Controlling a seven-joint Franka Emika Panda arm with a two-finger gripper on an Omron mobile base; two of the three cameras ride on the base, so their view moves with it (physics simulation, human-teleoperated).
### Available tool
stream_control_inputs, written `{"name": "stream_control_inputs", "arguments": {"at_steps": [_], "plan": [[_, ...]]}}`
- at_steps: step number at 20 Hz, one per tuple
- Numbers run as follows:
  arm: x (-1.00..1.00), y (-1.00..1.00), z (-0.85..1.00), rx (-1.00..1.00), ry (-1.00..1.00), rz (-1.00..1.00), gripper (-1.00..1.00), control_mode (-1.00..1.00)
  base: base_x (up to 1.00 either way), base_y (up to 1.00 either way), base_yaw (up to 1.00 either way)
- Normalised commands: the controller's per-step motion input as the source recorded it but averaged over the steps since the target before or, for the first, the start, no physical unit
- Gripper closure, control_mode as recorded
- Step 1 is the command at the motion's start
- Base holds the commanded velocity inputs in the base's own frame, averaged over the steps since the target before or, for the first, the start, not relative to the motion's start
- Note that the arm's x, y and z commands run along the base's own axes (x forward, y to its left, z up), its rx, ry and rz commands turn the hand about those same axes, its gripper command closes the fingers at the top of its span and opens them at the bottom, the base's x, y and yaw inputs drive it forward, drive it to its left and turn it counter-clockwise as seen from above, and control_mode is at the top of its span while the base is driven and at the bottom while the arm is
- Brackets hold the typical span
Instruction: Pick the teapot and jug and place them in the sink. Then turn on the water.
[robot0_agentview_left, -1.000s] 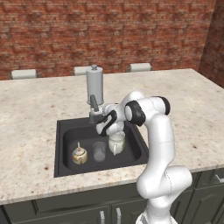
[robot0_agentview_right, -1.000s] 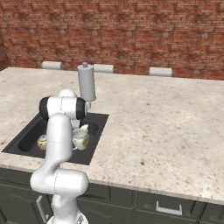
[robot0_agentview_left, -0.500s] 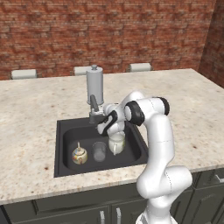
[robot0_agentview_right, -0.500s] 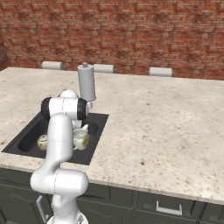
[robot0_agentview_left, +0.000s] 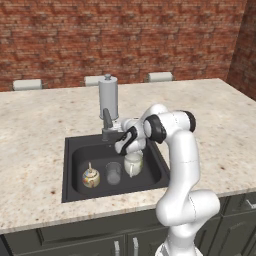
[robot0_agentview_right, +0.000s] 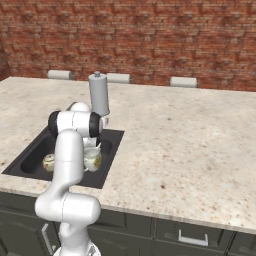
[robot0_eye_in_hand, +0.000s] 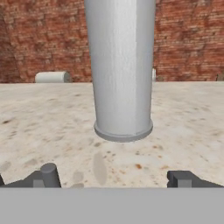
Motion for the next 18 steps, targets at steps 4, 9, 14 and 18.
{"name": "stream_control_inputs", "arguments": {"at_steps": [4,9,14,18], "plan": [[0.0,-0.38,0.0,0.04,0.0,0.0,-1.0,-1.0,0.0,0.0,0.0],[0.0,-0.43,0.0,0.05,0.0,0.0,-1.0,-1.0,0.0,0.0,0.0],[0.0,-0.51,0.0,0.04,-0.01,0.0,-1.0,-1.0,0.0,0.0,0.0],[0.0,-0.54,0.0,0.0,-0.02,0.0,-1.0,-1.0,0.0,0.0,0.0]]}}
